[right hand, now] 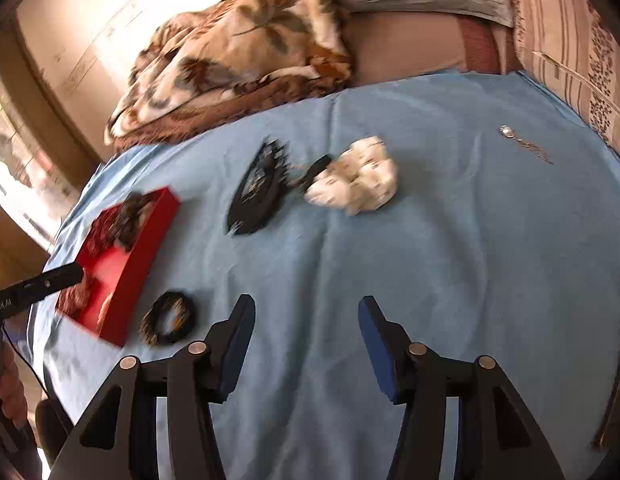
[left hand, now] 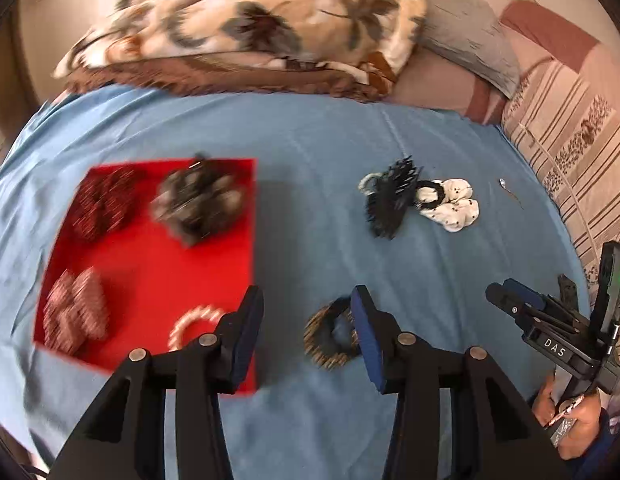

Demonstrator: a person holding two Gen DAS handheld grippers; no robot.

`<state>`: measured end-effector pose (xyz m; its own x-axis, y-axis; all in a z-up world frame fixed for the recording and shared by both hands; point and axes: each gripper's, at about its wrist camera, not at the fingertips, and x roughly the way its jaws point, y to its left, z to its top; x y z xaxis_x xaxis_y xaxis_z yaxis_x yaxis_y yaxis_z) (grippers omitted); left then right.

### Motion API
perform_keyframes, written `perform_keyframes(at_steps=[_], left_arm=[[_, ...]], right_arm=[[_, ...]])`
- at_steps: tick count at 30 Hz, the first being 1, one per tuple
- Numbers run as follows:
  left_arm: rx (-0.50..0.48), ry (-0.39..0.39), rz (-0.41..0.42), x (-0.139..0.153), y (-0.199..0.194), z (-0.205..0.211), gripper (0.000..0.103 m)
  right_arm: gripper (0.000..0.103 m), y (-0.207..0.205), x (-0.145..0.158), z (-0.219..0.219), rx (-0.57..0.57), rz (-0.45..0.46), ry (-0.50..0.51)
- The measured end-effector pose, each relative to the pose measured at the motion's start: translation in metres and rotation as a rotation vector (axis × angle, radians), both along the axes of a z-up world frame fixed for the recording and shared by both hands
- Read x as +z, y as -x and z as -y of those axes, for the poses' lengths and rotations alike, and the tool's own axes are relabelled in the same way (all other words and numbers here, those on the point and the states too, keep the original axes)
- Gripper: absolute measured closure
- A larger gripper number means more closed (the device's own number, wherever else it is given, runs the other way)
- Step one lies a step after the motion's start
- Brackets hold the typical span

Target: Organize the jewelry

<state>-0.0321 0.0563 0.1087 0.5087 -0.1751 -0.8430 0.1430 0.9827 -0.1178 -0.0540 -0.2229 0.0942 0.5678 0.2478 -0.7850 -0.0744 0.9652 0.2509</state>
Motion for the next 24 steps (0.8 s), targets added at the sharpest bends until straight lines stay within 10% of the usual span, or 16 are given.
perform_keyframes(at_steps=[21,24], left_arm=[[-0.175,-0.075,-0.079,-0.089,-0.127,0.129,0.045],[-0.176,-0.086,-0.097,-0.094,-0.123,0.133,0.059]], right_arm=[[0.044,-0.125,-0.04,0.046,-0.085,0.012,-0.17],[0.06,-0.125,-0.039,0.044,-0.078,0.014,-0.162]])
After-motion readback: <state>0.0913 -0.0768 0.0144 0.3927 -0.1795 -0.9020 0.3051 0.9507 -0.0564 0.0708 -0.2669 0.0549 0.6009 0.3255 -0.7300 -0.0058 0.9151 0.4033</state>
